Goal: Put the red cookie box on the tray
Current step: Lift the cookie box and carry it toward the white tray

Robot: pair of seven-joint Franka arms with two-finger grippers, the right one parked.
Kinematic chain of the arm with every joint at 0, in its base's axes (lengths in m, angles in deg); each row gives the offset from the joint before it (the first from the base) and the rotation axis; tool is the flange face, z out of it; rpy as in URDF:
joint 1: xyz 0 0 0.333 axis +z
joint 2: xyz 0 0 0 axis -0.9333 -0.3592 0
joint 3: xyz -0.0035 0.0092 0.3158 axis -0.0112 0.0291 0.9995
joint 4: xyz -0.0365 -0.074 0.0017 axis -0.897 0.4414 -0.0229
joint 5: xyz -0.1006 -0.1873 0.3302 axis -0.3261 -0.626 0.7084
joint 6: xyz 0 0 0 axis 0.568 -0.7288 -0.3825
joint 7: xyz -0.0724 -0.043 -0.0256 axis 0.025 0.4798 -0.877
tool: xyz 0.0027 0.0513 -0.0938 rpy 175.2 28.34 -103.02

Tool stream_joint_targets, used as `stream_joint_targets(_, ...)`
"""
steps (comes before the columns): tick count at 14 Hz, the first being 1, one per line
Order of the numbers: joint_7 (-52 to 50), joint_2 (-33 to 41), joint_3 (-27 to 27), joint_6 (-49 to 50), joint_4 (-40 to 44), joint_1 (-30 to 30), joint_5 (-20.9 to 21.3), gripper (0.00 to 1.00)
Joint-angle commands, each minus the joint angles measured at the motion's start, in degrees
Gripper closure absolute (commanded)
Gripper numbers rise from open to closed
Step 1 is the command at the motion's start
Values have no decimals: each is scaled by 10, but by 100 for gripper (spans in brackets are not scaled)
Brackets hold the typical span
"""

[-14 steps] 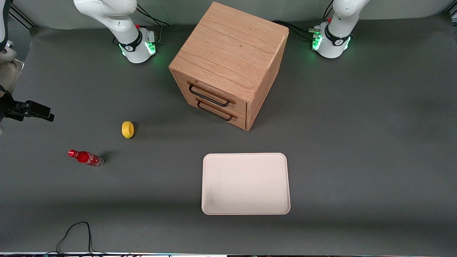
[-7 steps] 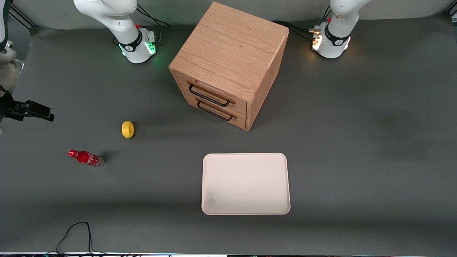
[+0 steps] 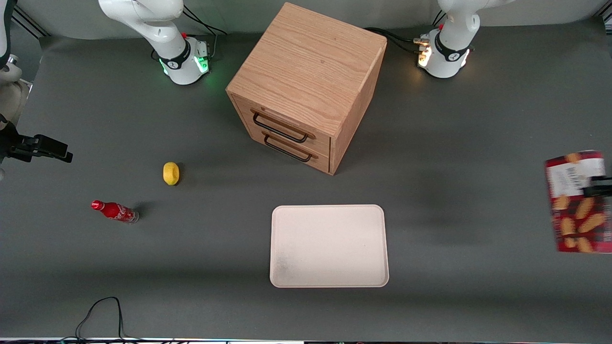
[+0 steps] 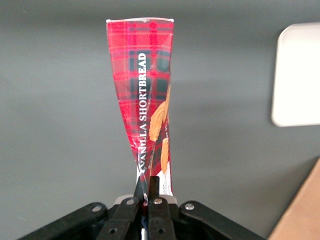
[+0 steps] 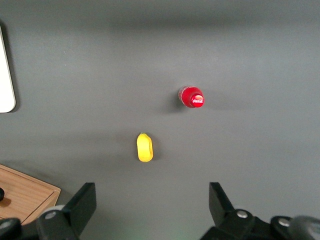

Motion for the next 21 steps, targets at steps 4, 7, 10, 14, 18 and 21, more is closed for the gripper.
stream_joint_targets(4, -258, 3, 12, -19, 9, -165, 3, 100)
stream_joint_targets(7, -337, -2, 8, -42, 9, -239, 3, 100)
stream_joint_targets(10, -365, -12, 7, -80, 9, -290, 2, 100)
stream_joint_targets(14, -345, -28, -12, -125, 9, -301, 6, 100)
stream_joint_targets(18, -334, -80, -10, -169, 4, -297, 6, 100)
stream_joint_targets(21, -316, -126, -6, -206, -8, -288, 10, 100)
